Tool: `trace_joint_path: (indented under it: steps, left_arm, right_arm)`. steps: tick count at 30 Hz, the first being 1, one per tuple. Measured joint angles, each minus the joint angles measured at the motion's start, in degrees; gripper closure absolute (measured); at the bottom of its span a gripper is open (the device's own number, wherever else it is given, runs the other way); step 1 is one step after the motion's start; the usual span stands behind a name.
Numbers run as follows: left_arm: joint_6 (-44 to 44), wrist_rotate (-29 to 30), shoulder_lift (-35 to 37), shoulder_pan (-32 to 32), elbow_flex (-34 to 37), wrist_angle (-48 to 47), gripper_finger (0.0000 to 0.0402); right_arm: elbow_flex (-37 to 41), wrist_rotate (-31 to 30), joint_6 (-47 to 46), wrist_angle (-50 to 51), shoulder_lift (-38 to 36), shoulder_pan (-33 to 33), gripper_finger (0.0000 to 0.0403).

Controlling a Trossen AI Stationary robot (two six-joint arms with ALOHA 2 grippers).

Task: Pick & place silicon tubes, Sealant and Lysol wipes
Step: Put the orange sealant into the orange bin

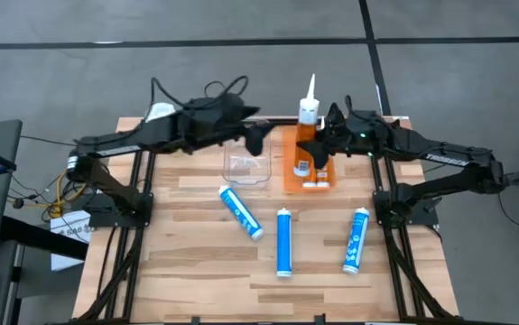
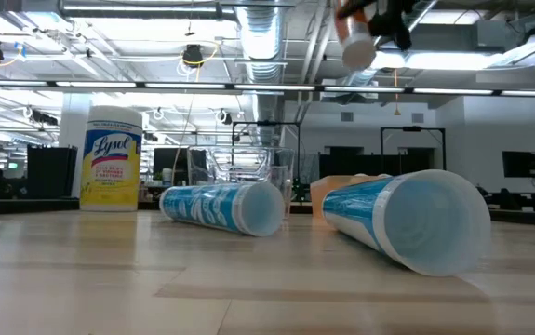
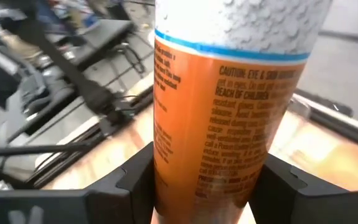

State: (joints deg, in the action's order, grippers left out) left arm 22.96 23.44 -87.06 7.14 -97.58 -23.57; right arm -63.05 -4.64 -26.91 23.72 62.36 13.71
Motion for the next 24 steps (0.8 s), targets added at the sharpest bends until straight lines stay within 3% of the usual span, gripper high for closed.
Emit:
trace_joint_path:
  steps: [9, 16, 24]
  left_arm:
    - [14.0, 15.0, 1.6, -2.5, 0.2, -31.7, 0.0051]
    - [19.8, 19.9, 1.5, -4.5, 7.1, -36.3, 0.0051]
    - [25.1, 19.9, 1.8, -5.2, 16.2, -36.3, 0.0051]
  right_arm:
    - [0.0, 2.0, -9.2, 7.0, 12.3, 7.8, 0.0219]
    - [0.0, 3.0, -13.6, 8.2, 20.9, 9.3, 0.0219]
    - [0.0, -2.4, -15.7, 7.4, 25.8, 9.3, 0.0223]
